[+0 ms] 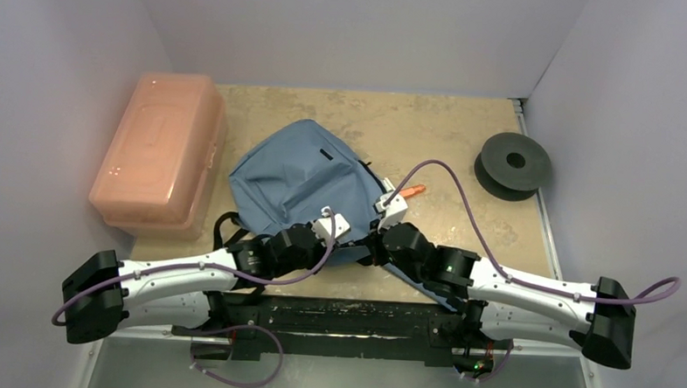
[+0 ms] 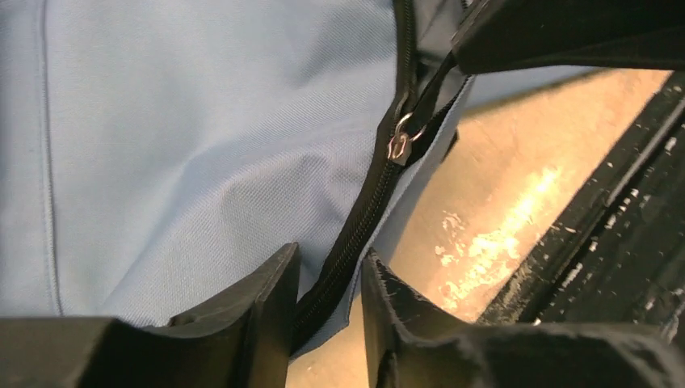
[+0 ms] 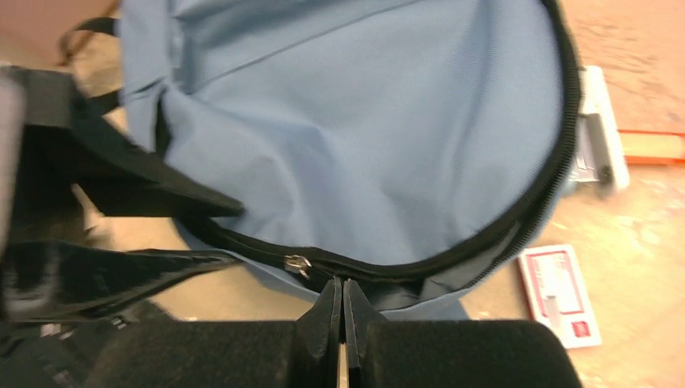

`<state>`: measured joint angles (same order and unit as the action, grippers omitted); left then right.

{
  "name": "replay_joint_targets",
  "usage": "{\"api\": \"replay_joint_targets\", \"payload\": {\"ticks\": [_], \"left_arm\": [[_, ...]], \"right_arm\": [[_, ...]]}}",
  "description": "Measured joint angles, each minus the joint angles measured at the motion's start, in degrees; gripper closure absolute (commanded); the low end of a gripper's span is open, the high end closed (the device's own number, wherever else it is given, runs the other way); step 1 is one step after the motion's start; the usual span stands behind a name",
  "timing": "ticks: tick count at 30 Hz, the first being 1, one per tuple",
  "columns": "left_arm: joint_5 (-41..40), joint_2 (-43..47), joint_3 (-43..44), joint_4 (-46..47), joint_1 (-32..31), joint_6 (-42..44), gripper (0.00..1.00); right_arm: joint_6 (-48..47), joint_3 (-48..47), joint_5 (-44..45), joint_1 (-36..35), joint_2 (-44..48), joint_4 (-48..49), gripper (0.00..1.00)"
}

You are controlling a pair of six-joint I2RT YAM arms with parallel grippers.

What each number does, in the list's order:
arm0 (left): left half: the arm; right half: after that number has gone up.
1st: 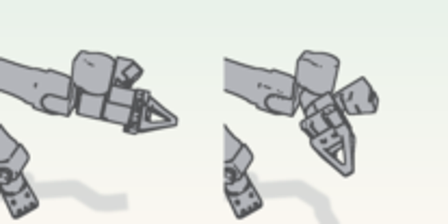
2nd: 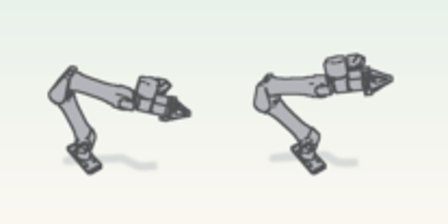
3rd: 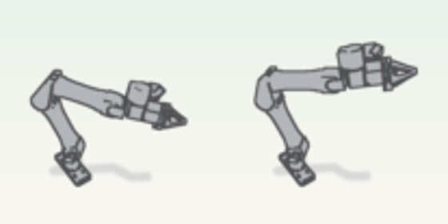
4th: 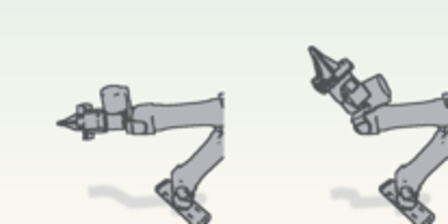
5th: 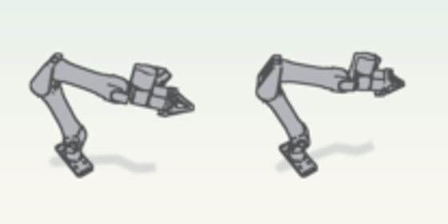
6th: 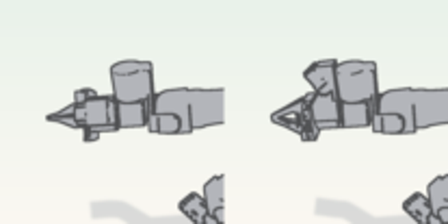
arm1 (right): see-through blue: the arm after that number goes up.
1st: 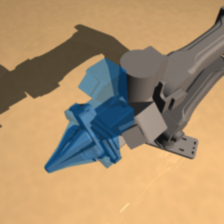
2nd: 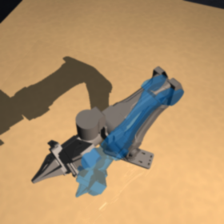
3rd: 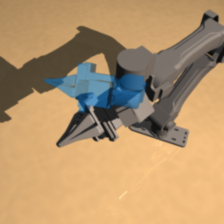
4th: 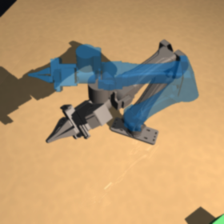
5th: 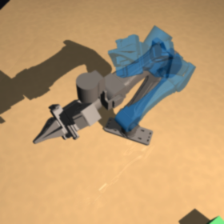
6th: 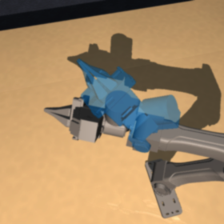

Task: Pack the student bag
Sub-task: Zip the student bag at the center of the board.

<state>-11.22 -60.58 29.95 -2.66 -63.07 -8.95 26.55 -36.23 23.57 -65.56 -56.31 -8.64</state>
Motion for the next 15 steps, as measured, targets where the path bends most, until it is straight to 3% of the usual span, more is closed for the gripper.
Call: {"api": "replay_joint_targets", "payload": {"ticks": [4,9,15], "left_arm": [[-5.8,-0.4,0.7,-0.7,-0.4,0.3,0.99],[-8.9,2.4,0.6,-3.5,-0.8,-0.6,1.00],[-9.6,11.0,-0.7,-6.0,-0.8,-3.5,1.00]], "right_arm": [[3.2,-3.1,8.2,0.0,-4.3,-7.0,1.00],[13.9,-7.5,18.6,1.0,-9.7,-16.5,1.00],[20.6,-8.2,20.7,13.2,-6.8,-18.7,1.00]]}}
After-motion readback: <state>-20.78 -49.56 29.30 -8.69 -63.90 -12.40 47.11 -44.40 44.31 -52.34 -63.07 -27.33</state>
